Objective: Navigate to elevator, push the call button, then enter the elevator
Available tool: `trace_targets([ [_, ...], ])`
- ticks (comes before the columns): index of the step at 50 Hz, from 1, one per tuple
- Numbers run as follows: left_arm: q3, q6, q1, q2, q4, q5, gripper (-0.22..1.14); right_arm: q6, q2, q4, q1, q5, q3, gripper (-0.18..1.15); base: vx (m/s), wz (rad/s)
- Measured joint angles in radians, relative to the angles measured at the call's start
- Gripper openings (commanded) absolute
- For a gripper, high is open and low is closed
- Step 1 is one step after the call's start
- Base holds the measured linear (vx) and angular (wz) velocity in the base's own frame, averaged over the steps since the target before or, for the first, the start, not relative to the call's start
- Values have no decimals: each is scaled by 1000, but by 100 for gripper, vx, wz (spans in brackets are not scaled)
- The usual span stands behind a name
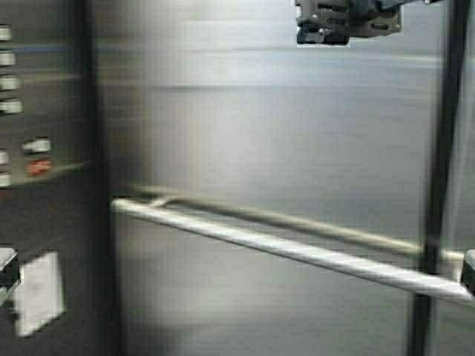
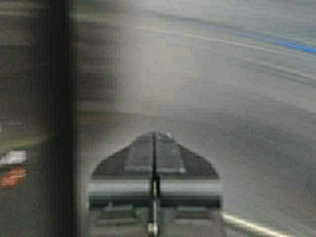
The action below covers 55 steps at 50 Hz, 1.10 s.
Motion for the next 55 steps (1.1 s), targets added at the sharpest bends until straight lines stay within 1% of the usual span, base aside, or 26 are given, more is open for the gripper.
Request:
trace_targets([
  [7, 0, 2, -2, 9, -2, 0, 2, 0, -14, 0, -12, 0, 26, 6, 8, 31],
  [18, 0, 2, -2, 29, 0, 0, 2, 0, -20, 0, -21, 0, 28, 6, 11, 29],
  [41, 3, 3, -2, 14, 0, 0, 2, 6, 48, 2, -25, -9, -18, 6, 9, 25],
  [55, 3, 6, 0, -20, 2, 0, 2, 3, 72, 5, -25, -12, -20, 6, 15, 37],
])
